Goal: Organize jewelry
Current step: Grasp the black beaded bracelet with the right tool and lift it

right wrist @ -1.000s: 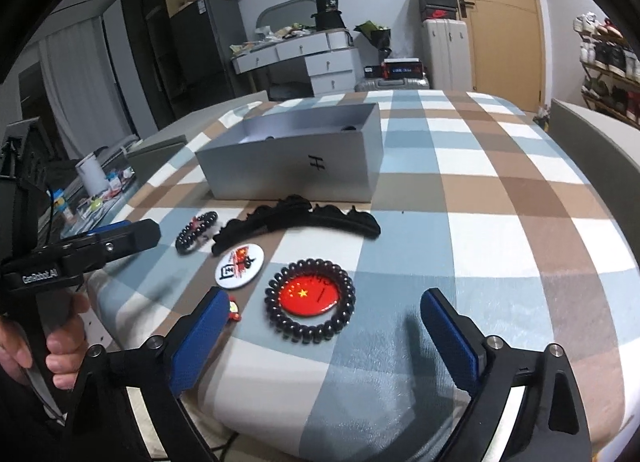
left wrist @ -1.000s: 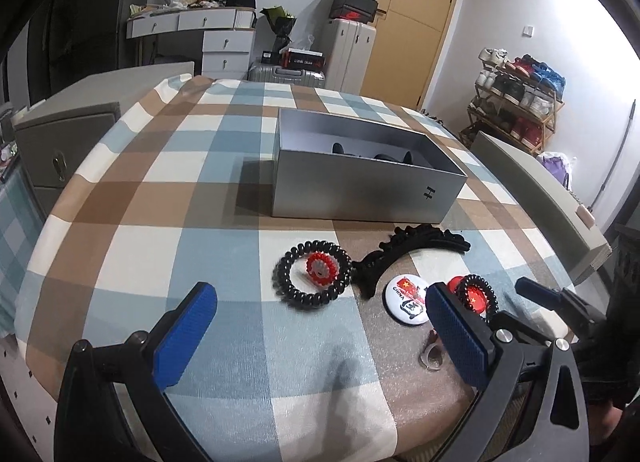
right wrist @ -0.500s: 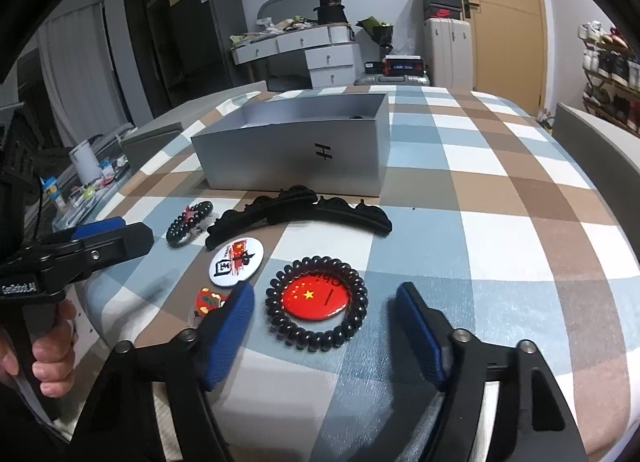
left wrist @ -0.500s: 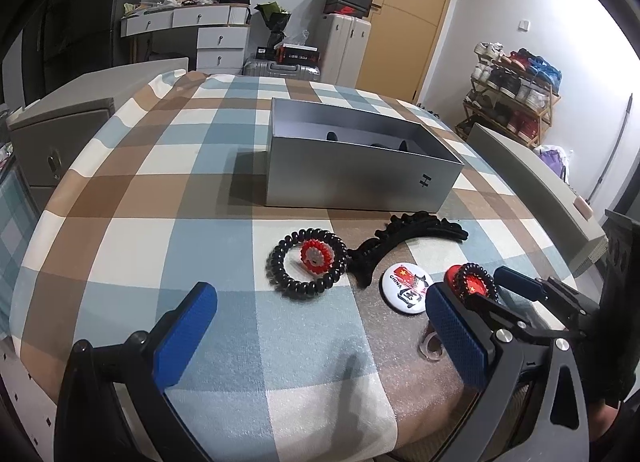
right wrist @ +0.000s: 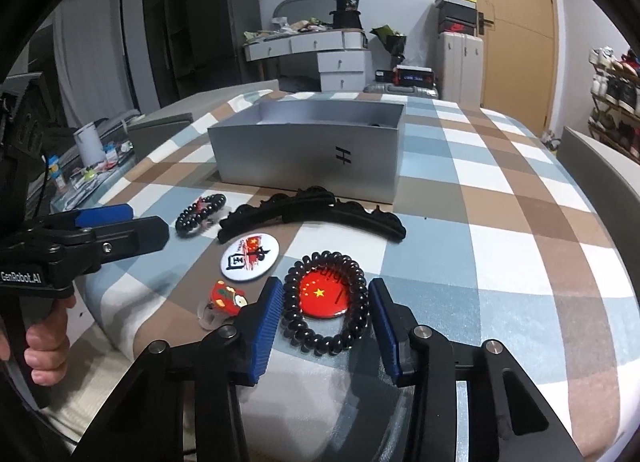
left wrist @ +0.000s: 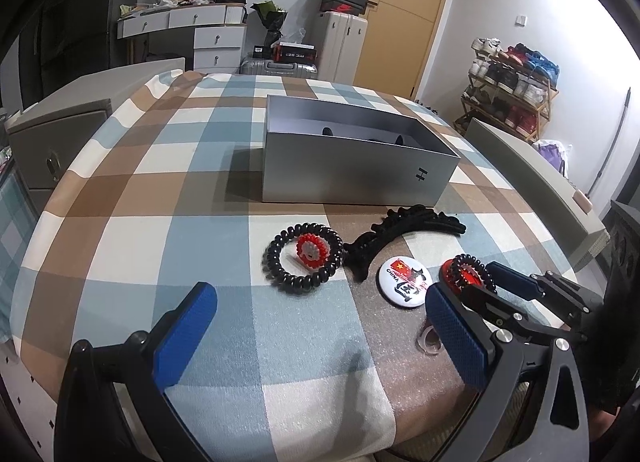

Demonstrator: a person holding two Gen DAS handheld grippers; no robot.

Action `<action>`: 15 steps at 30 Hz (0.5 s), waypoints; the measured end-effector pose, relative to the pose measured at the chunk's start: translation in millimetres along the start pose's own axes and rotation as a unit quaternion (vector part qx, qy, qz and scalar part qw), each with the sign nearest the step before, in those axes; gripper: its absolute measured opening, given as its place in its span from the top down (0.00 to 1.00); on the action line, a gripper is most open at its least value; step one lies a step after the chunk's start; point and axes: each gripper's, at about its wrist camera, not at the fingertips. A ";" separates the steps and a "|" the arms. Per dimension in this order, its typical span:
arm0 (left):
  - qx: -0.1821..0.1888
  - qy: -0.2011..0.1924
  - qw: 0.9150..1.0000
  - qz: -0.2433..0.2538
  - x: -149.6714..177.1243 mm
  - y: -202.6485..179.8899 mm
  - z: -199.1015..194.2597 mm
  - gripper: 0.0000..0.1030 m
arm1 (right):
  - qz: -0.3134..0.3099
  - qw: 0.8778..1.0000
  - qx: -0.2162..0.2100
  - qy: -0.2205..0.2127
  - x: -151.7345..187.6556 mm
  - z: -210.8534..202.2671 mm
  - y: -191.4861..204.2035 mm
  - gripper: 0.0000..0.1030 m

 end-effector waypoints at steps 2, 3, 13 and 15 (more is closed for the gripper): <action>0.000 0.001 1.000 0.003 0.4 -2.1 0.2 0.01 | 0.006 1.000 -0.004 -0.006 -0.1 -2.4 -2.4 0.59; 0.003 0.002 1.000 0.006 0.5 -2.7 0.6 0.01 | 0.008 1.000 -0.006 -0.008 0.1 -3.5 -3.1 0.59; 0.058 0.037 0.997 0.046 2.9 -26.7 13.5 0.01 | 0.071 0.997 -0.029 -0.016 0.4 -10.2 -30.8 0.59; 0.068 0.048 0.995 0.058 4.4 -33.5 17.7 0.01 | 0.080 0.996 -0.029 -0.017 0.7 -11.9 -36.7 0.59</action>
Point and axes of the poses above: each gripper's, at about its wrist camera, not at the fingertips, and z roughly the way its jaws point, y to its left, x to its underside, and after that the axes turned 15 degrees about x, right-handed
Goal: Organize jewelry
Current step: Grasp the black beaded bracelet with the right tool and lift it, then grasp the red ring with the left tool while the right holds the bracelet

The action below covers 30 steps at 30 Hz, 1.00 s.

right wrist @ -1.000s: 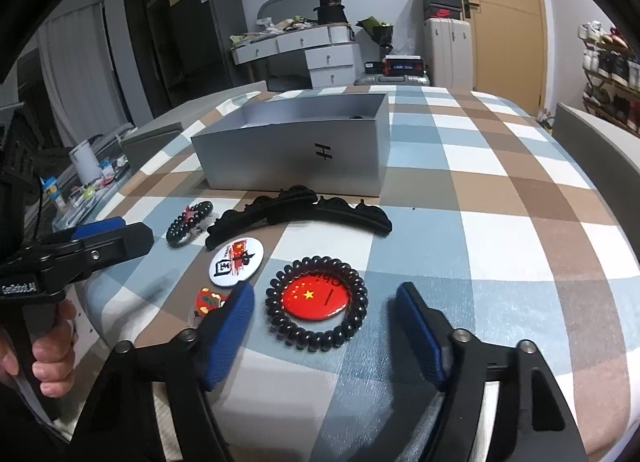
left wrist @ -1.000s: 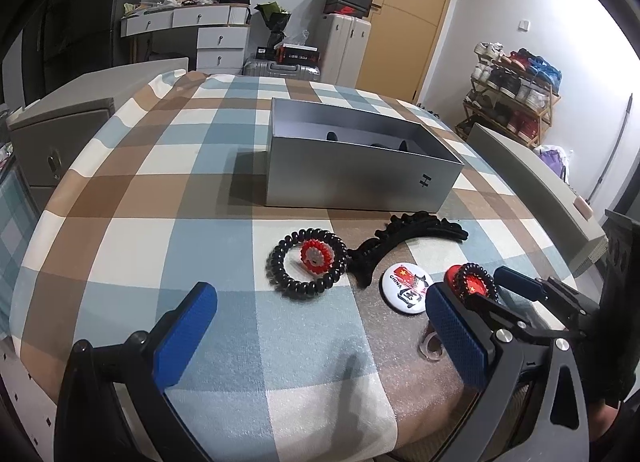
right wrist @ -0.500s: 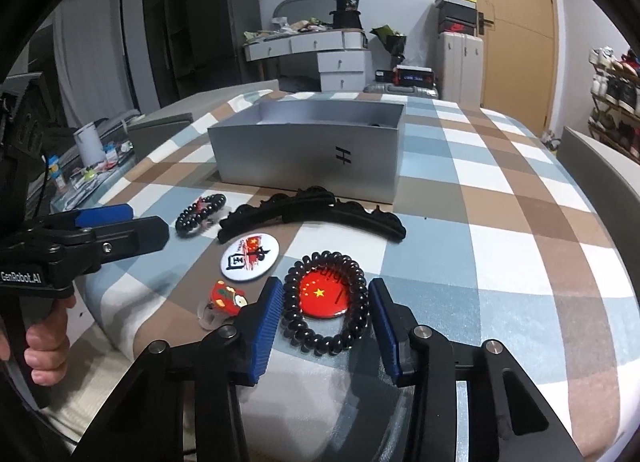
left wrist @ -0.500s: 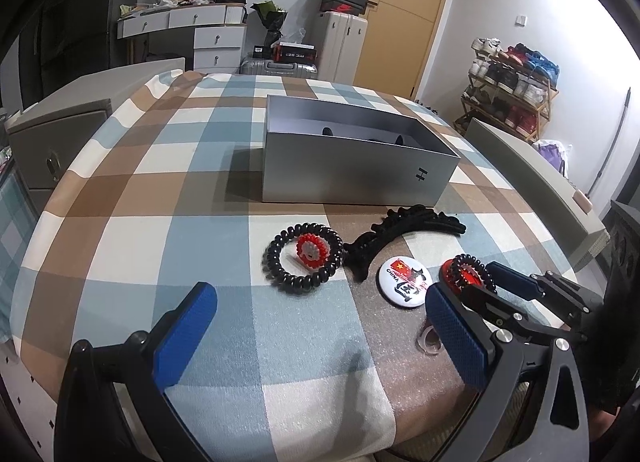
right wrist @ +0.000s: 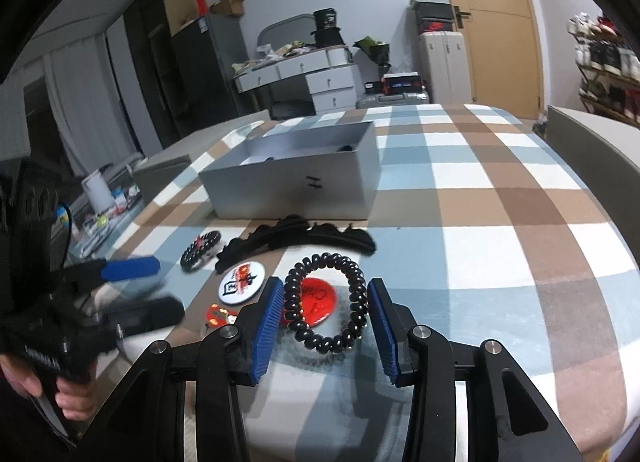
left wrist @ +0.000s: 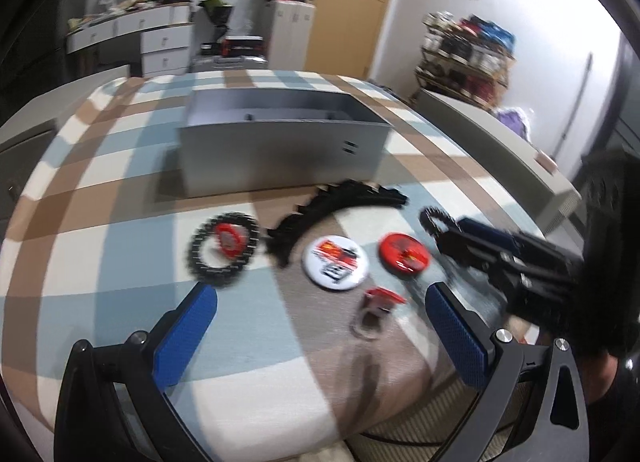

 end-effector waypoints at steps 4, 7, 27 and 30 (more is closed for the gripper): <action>0.008 0.016 1.000 0.023 0.1 -10.3 8.2 0.02 | 0.005 1.000 0.004 -0.008 -2.8 -4.0 -7.1 0.59; 0.011 0.033 0.999 0.029 -0.5 -13.8 15.7 0.02 | 0.008 1.000 0.003 -0.013 -5.2 -5.5 -11.8 0.59; 0.000 0.089 0.995 0.042 -4.0 -16.6 26.6 0.87 | 0.012 1.000 0.005 -0.025 -10.5 -9.5 -18.2 0.59; 0.000 0.088 0.995 0.045 -3.0 -18.2 26.0 0.87 | 0.006 1.000 0.006 -0.026 -11.0 -11.0 -15.3 0.59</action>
Point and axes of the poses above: each gripper's, at about its wrist camera, not at the fingertips, and z roughly the way its jaws point, y to its left, x to its underside, and after that the axes turned 15 degrees about x, right-handed
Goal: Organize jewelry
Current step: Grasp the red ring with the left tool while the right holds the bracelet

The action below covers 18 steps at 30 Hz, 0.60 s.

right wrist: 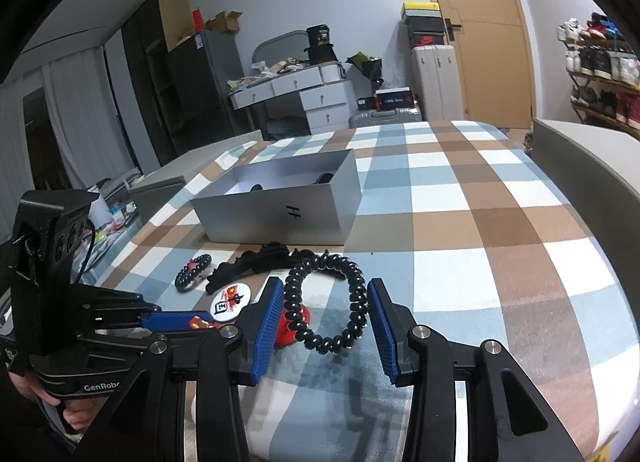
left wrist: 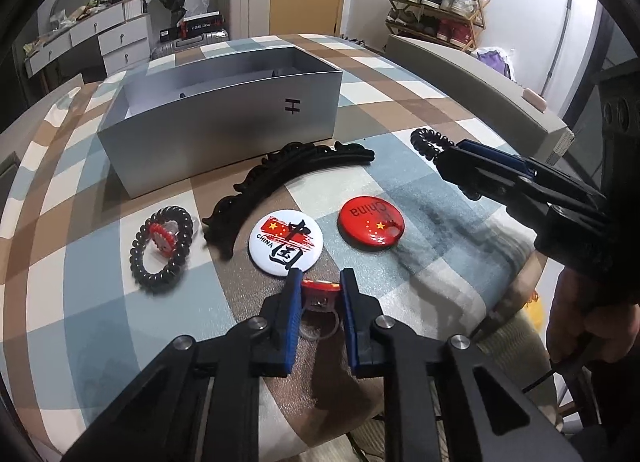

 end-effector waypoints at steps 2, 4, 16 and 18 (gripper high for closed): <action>0.004 0.000 1.000 0.001 -0.4 -1.2 0.5 0.87 | -0.004 1.000 -0.002 0.000 -0.2 -0.8 2.1 0.59; 0.009 -0.002 1.000 -0.001 -0.9 -0.5 -1.2 0.88 | -0.009 1.000 -0.004 -0.002 -0.4 -2.4 4.0 0.59; 0.027 -0.016 0.999 -0.009 -8.7 2.0 -13.0 0.88 | -0.017 1.000 -0.017 -0.018 -6.2 -13.1 9.5 0.63; 0.027 -0.022 0.999 -0.011 -10.9 3.0 -16.5 0.88 | -0.018 1.000 -0.018 -0.016 -6.9 -12.5 10.5 0.63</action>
Point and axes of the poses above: each gripper's, at about its wrist camera, not at the fingertips, and z roughly the way its jaws point, y to its left, x to its underside, and after that the axes turned 15 degrees about x, right-handed
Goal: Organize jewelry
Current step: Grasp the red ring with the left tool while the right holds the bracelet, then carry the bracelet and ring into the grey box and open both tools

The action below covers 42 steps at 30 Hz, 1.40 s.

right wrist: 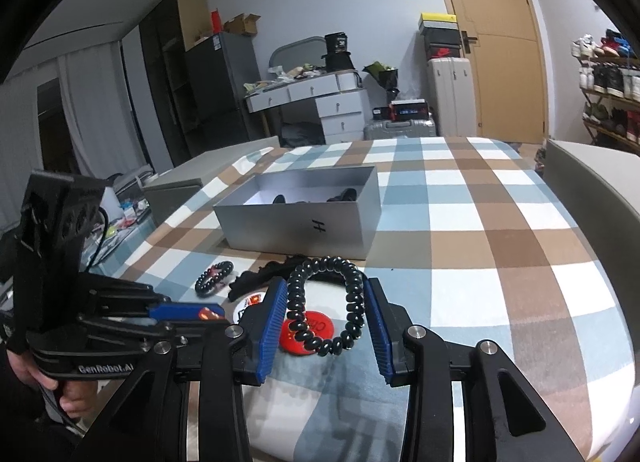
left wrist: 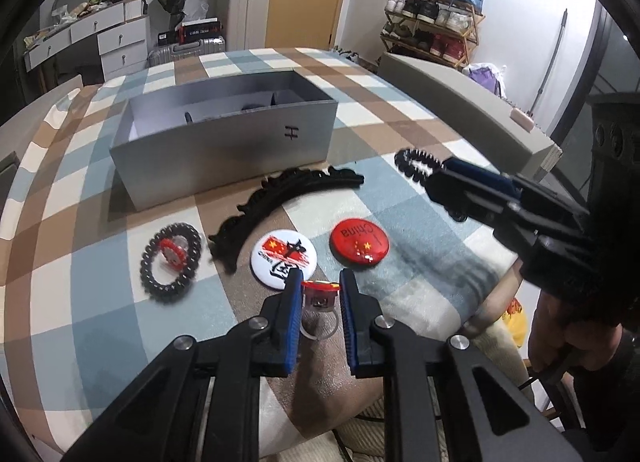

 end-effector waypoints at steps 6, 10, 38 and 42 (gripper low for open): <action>-0.004 -0.029 1.000 -0.008 -10.2 6.2 -16.4 0.88 | 0.017 1.000 -0.015 -0.001 -6.1 -1.9 -1.2 0.64; -0.009 -0.045 0.999 -0.009 -17.6 11.0 -24.6 0.88 | 0.017 0.999 -0.028 -0.010 -13.6 -4.9 2.6 0.64; -0.033 -0.119 0.992 -0.025 -94.2 86.4 -31.7 0.88 | 0.036 0.988 -0.145 -0.030 -114.9 65.5 24.8 0.66; -0.031 -0.113 0.993 -0.032 -98.4 95.5 -26.2 0.88 | 0.034 0.988 -0.152 -0.023 -123.8 82.4 28.2 0.66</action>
Point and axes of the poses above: each gripper's, at about its wrist camera, not at the fingertips, and z roughly the way its jaws point, y to its left, x to its underside, and after that the axes turned 15 degrees about x, right-handed
